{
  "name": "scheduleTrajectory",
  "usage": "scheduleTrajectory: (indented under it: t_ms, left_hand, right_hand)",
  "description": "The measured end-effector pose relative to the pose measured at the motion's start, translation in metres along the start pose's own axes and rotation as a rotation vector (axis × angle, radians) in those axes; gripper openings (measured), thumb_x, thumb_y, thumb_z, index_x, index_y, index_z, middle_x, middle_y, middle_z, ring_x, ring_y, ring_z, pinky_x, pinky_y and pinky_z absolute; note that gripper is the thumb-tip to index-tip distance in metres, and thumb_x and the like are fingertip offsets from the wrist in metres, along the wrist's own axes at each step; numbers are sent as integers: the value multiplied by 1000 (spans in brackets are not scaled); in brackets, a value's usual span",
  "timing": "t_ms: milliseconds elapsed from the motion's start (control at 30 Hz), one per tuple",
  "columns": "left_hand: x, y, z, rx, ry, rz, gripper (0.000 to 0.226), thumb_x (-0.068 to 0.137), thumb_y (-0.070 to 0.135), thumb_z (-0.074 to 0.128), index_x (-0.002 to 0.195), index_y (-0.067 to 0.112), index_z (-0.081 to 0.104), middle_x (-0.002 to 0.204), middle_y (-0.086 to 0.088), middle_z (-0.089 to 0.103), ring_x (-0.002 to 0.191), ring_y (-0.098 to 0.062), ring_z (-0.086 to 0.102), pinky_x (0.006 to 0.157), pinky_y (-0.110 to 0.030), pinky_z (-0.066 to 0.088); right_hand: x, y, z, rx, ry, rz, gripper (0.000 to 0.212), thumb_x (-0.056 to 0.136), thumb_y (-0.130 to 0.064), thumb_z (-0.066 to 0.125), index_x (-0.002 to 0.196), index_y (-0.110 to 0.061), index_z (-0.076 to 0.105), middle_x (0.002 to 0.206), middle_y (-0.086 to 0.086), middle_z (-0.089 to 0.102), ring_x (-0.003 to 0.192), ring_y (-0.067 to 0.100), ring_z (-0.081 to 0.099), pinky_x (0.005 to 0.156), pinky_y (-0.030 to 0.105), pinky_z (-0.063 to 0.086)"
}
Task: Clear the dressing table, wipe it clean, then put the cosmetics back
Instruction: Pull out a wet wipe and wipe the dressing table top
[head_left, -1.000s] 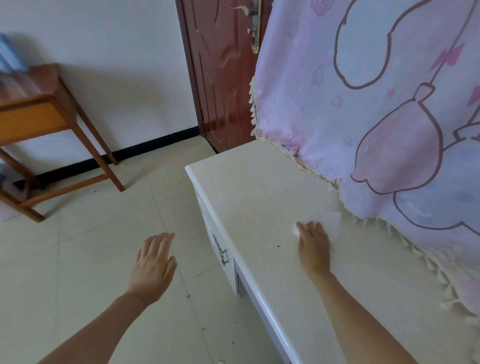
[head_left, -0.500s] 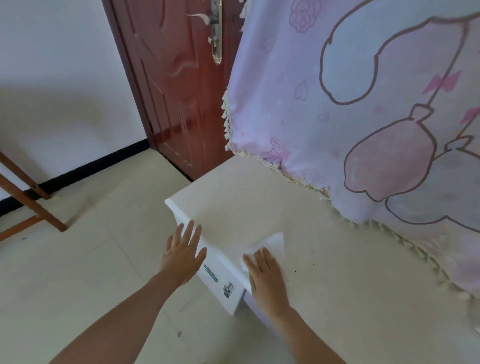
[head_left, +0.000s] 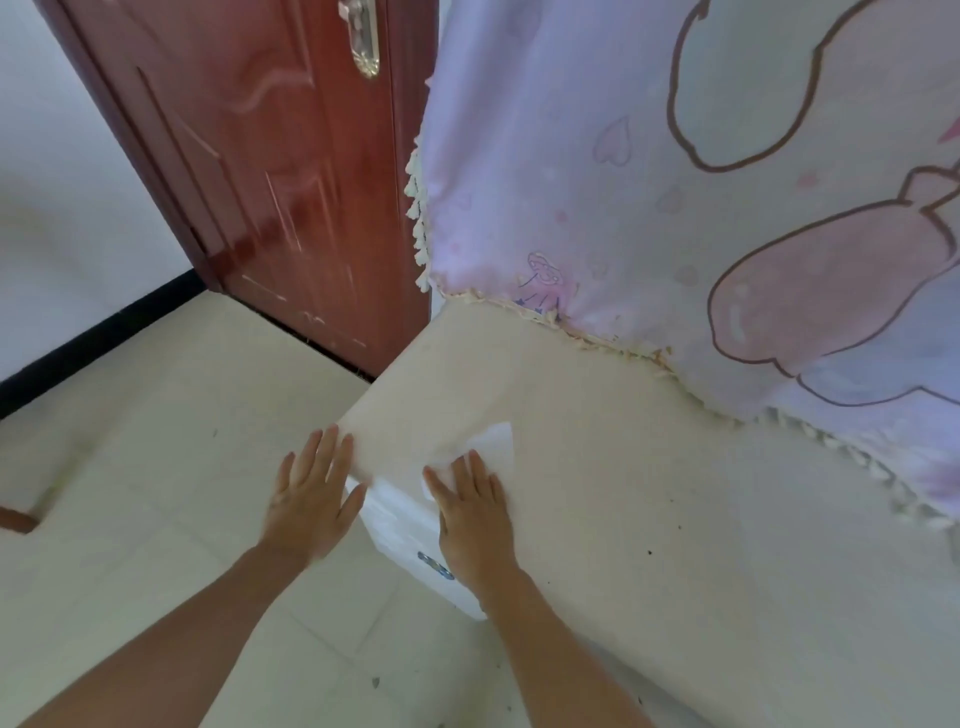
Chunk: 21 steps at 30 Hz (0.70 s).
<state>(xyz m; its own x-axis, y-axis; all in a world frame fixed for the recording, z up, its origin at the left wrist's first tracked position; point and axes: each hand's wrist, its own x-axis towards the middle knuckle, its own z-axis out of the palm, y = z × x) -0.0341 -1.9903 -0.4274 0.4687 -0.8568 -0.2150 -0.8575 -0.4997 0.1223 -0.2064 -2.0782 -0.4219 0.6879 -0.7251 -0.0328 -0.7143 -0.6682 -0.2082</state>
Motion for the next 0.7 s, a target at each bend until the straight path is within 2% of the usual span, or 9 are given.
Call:
scheduleTrajectory:
  t_ms: [67,133,233,300,400,500,600,667,700]
  left_hand:
    - [3,7,0,-15,14,32,73,95,50,1,130,2,44,134,-19,50,125,-32,42,92,-52,44]
    - [5,18,-1,-24,34,74,71,96,50,2,130,3,41,135,-20,48,127,-29,33,96,-51,39]
    - [7,30,1,-25,16,88,69,96,47,2,131,0,37,132,-26,48,125,-33,40,94,-54,41]
    - [8,31,5,-25,6,82,68,96,47,1,131,-1,35,131,-27,48,122,-36,46,91,-56,41]
    - [10,28,5,-42,-14,75,69,96,47,1,132,-1,35,133,-27,47,123,-37,44,92,-56,41]
    - [11,29,2,-52,-49,78,70,96,46,1,131,-2,38,131,-28,48,120,-40,49,89,-58,43]
    - [10,26,2,-27,-63,87,74,96,47,0,132,-5,38,133,-29,45,121,-41,47,90,-59,42]
    - [9,27,-3,-18,-34,77,79,93,51,-5,139,-5,26,142,-28,35,130,-39,38,98,-58,35]
    - [8,27,-4,-8,-21,81,76,90,54,-6,141,-1,10,149,-25,20,138,-36,24,107,-55,25]
  right_hand:
    - [-24,28,-4,43,-22,79,57,61,-9,60,115,-26,52,111,12,67,107,30,62,79,41,55]
    - [-62,77,-9,22,-46,266,53,70,-11,36,121,-22,44,112,18,65,107,35,61,84,40,51]
    - [-113,158,-34,-24,36,577,50,84,-21,32,132,-11,46,122,30,55,117,45,50,90,49,46]
    - [-123,194,-56,-34,-48,777,49,97,-24,30,144,-11,23,144,27,30,137,40,22,108,46,25]
    - [-96,197,-64,-4,-85,864,57,99,-31,29,146,-14,3,151,23,10,141,37,4,112,43,13]
    - [-52,147,-49,-87,-144,693,60,97,-38,27,146,-11,6,149,28,13,140,42,10,111,46,19]
    - [-22,77,-33,-82,-64,404,73,77,-45,20,137,-8,39,133,36,41,126,51,36,98,57,36]
    - [-21,34,-21,-42,-130,230,74,74,-44,20,137,-13,39,136,30,42,129,47,34,102,55,33]
    - [-24,19,-16,-25,-154,159,70,74,-44,25,135,-15,41,134,27,46,128,45,38,101,54,35]
